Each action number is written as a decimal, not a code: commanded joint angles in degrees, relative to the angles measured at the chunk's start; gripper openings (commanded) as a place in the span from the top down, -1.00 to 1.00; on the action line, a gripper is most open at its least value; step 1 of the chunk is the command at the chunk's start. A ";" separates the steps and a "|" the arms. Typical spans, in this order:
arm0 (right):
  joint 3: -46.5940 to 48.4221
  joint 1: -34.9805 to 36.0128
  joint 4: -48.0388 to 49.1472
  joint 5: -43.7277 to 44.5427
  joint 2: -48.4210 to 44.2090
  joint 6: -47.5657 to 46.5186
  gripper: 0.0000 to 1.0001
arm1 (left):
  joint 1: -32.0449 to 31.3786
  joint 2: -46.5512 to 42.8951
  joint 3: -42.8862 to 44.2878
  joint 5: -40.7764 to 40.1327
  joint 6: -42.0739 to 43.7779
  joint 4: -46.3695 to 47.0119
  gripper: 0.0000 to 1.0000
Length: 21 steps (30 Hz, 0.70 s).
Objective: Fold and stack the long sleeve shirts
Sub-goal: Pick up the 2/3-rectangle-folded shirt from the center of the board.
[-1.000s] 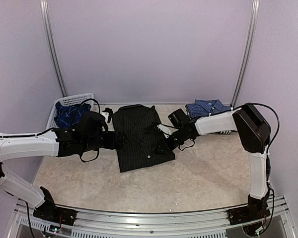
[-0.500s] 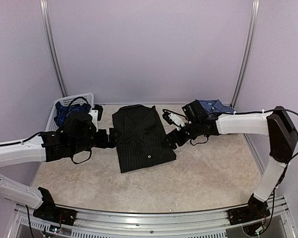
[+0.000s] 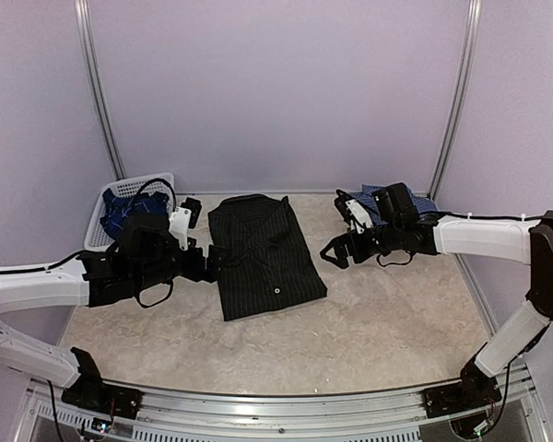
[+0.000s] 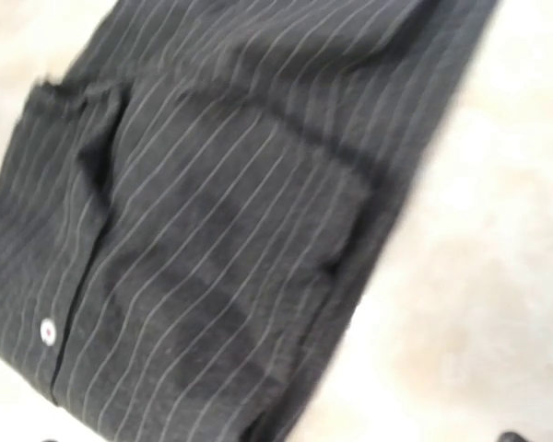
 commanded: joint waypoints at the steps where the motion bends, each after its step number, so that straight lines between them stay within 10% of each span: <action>1: -3.69 -3.55 5.12 -4.07 -4.38 4.90 -0.99 | -0.20 2.73 -0.32 3.49 4.35 4.48 -0.98; 21: -6.31 -6.28 8.80 -11.40 -4.28 5.61 -0.99 | -6.91 19.99 11.36 1.96 20.09 -7.61 -0.96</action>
